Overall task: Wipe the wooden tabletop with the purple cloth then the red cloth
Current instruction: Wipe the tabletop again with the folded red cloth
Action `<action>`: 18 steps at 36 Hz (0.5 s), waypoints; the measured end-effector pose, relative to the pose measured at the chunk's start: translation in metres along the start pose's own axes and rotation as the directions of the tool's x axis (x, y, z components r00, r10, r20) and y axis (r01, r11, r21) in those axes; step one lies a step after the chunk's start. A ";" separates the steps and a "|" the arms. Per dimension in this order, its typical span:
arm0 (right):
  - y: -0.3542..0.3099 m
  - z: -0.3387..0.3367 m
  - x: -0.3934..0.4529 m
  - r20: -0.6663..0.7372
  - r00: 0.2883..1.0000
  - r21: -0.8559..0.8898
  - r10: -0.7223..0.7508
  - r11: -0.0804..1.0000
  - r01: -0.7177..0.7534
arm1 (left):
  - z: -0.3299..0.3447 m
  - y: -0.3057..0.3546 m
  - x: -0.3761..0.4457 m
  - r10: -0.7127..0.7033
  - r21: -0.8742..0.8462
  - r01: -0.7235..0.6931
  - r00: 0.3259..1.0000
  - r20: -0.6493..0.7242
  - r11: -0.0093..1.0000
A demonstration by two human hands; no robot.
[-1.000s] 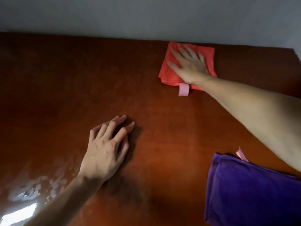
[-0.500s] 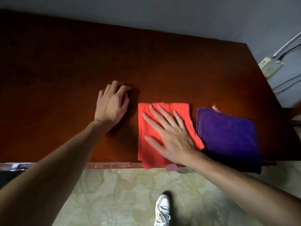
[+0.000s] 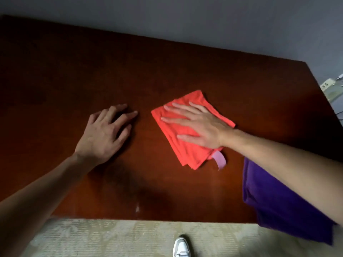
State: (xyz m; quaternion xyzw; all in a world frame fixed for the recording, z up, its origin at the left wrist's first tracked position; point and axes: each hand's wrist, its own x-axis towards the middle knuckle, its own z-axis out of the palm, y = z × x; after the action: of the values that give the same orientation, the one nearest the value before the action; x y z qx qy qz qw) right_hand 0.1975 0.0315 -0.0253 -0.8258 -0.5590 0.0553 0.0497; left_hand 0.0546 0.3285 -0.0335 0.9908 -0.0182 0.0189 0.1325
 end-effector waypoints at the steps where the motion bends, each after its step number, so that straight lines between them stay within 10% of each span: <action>1: 0.017 -0.003 0.015 -0.002 1.000 -0.004 0.015 1.000 -0.015 | -0.001 -0.001 0.000 0.003 -0.005 -0.003 1.000 0.004 1.000; 18: 0.182 -0.045 0.188 -0.061 0.945 0.031 0.320 0.947 -0.319 | -0.004 -0.003 0.007 0.004 -0.049 0.000 0.997 0.072 0.999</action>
State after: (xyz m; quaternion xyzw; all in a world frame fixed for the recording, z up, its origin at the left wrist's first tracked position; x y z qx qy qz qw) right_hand 0.4404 0.1378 -0.0138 -0.9063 -0.4153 0.0415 0.0666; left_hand 0.0620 0.3320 -0.0297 0.9874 -0.0245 -0.0172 0.1557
